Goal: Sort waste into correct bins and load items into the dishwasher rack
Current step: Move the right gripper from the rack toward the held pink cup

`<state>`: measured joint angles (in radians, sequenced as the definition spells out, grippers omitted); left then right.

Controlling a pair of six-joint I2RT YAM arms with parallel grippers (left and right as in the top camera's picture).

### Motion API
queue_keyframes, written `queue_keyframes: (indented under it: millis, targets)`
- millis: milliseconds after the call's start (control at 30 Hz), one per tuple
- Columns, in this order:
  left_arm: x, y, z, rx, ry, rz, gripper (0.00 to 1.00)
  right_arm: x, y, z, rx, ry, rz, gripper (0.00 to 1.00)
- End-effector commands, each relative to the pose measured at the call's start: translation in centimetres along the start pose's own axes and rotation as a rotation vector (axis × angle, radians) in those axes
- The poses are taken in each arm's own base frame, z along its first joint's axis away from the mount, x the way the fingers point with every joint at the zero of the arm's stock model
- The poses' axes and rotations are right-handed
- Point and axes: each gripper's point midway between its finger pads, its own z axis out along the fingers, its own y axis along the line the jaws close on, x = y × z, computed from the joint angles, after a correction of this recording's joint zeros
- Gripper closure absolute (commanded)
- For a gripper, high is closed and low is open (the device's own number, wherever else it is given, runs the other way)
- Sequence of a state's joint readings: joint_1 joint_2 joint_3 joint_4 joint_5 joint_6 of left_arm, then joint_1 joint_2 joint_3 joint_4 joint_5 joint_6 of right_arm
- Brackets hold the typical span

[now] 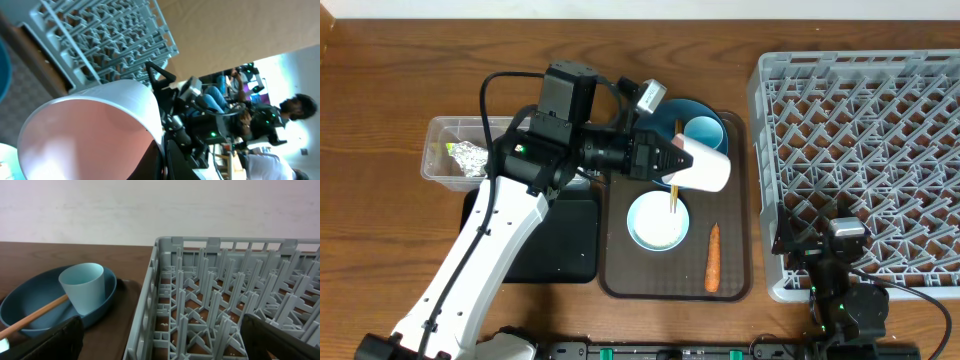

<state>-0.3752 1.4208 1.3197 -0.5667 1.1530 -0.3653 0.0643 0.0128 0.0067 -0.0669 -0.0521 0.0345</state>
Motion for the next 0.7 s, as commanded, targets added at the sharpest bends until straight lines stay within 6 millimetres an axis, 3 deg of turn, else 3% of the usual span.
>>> queue_keyframes:
  millis: [0,133,233,433,533,667]
  targets:
    - [0.5,-0.8,0.2,0.068,0.034,0.008,0.94,0.1,0.6,0.0,-0.024,0.005,0.007,0.01]
    - [0.7,-1.2,0.1,0.092,0.045,0.008,0.94,-0.4,0.8,0.0,-0.033,-0.015,0.008,0.01]
    - [1.0,-2.0,0.0,0.136,0.065,0.009,0.94,0.0,2.3,-0.1,-0.122,0.005,0.076,0.01]
    - [1.2,-2.4,0.0,0.160,0.076,0.008,0.94,-1.1,4.8,-0.7,-0.271,0.026,0.396,0.01]
    - [1.2,-2.4,0.0,0.163,0.078,0.008,0.94,-3.1,6.8,-1.8,-0.393,0.027,0.460,0.01]
    - [1.5,-2.9,-0.1,0.191,0.091,0.008,0.94,-7.5,9.0,-4.1,-0.546,-0.007,0.497,0.01]
